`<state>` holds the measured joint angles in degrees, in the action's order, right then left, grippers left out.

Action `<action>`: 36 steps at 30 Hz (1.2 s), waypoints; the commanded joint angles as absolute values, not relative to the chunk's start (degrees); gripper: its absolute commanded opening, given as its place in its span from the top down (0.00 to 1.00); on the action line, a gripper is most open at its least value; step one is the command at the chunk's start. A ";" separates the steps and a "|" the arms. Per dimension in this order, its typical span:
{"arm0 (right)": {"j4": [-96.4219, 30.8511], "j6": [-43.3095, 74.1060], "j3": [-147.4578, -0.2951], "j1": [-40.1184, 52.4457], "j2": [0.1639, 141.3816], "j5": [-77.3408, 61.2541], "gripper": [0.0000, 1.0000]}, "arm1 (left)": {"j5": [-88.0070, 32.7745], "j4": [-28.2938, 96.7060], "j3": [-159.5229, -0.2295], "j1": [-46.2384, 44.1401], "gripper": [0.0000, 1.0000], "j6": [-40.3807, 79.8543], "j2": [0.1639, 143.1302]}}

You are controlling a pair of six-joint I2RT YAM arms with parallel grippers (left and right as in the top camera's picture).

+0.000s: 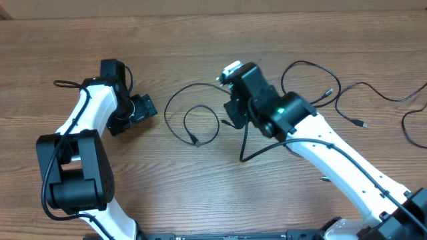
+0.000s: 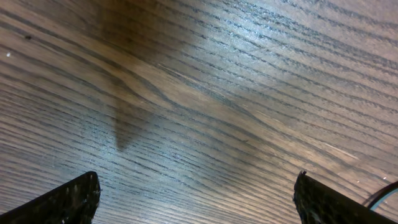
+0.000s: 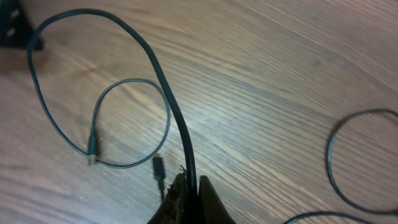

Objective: Untangle cables
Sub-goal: 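Drag the strand to the upper right with the right gripper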

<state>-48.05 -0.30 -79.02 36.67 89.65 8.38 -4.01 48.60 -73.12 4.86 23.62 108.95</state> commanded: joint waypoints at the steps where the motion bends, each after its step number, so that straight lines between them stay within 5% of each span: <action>1: -48.05 3.68 -78.70 31.86 89.62 7.86 0.96 | -3.62 48.58 -73.19 4.54 0.00 23.16 109.38; 16: -51.62 22.96 -78.70 5.30 89.65 8.05 0.96 | -3.60 48.58 -73.19 4.54 0.00 23.16 109.38; 23: -51.44 25.50 -77.06 0.64 89.65 7.62 0.95 | -3.62 48.58 -73.19 4.51 0.00 23.16 109.38; 25: -51.46 25.47 -76.86 0.62 89.82 7.64 0.46 | -3.60 48.58 -73.19 4.54 0.00 23.16 109.38; 27: -51.40 25.47 -76.86 0.62 89.82 7.66 0.21 | -3.62 48.58 -73.19 4.54 0.00 23.16 109.38; 32: -51.29 25.47 -76.86 0.62 89.82 7.66 0.00 | -3.62 48.58 -73.19 4.51 0.00 23.16 109.38; 36: -51.20 25.52 -76.86 0.62 89.86 7.64 0.00 | -3.60 48.58 -73.19 4.54 0.00 23.16 109.38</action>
